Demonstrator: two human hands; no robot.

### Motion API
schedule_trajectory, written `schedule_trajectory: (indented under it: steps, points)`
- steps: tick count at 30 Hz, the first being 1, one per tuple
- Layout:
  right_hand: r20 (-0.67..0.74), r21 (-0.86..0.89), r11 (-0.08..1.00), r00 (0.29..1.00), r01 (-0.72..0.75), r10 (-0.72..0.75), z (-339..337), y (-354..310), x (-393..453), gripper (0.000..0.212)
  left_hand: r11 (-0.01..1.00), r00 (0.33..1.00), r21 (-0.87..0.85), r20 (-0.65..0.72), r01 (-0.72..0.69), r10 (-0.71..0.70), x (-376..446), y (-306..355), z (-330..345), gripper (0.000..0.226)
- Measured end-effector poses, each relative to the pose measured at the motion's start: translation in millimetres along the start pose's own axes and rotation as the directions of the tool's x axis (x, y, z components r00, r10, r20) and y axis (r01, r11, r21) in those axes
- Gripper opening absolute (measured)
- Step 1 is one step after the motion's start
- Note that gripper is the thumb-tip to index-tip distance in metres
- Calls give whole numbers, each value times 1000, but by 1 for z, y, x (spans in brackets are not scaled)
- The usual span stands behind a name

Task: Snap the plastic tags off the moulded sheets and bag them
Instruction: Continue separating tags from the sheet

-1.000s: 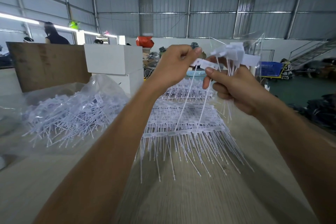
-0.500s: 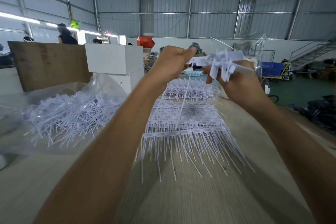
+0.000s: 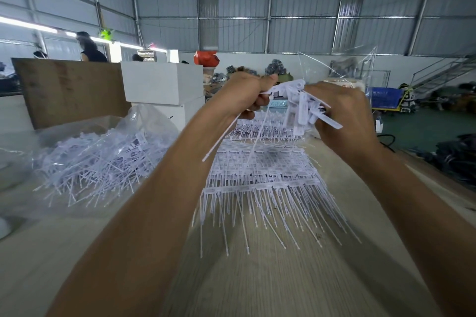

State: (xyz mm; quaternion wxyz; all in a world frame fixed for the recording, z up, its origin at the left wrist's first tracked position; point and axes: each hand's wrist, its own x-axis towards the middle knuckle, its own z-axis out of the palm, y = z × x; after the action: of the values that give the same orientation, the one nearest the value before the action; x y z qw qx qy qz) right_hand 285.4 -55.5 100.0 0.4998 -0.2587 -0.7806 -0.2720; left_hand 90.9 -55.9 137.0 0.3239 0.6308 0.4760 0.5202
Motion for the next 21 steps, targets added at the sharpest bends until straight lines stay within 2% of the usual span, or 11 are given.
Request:
schedule_trajectory:
  steps: [4, 8, 12, 15, 18, 21]
  points:
    - [-22, -31, 998, 999, 47, -48, -3, -5, -1, 22, 998, 998, -26, 38, 55, -54, -1, 0, 1, 29]
    - [-69, -16, 994, 992, 107, -108, -6, -12, -2, 23, 995, 992, -47, 92, 93, -88, -4, 0, 1, 34]
    - [-125, 10, 986, 979, 164, -161, -7, -16, -4, 31, 986, 973, -63, 183, 155, -141, -7, 2, 2, 17]
    - [-156, -17, 988, 976, 153, -154, -3, -9, -6, 51, 981, 954, -62, 254, 183, -161, -8, 1, 4, 23]
    - [-148, -22, 997, 986, 71, -73, 2, 6, -11, 30, 994, 980, -46, 178, 101, -92, -8, 1, 5, 23]
    - [-39, 49, 997, 997, -61, 63, 7, 13, -13, 26, 1000, 996, 2, 84, 6, -6, -6, -1, 4, 31]
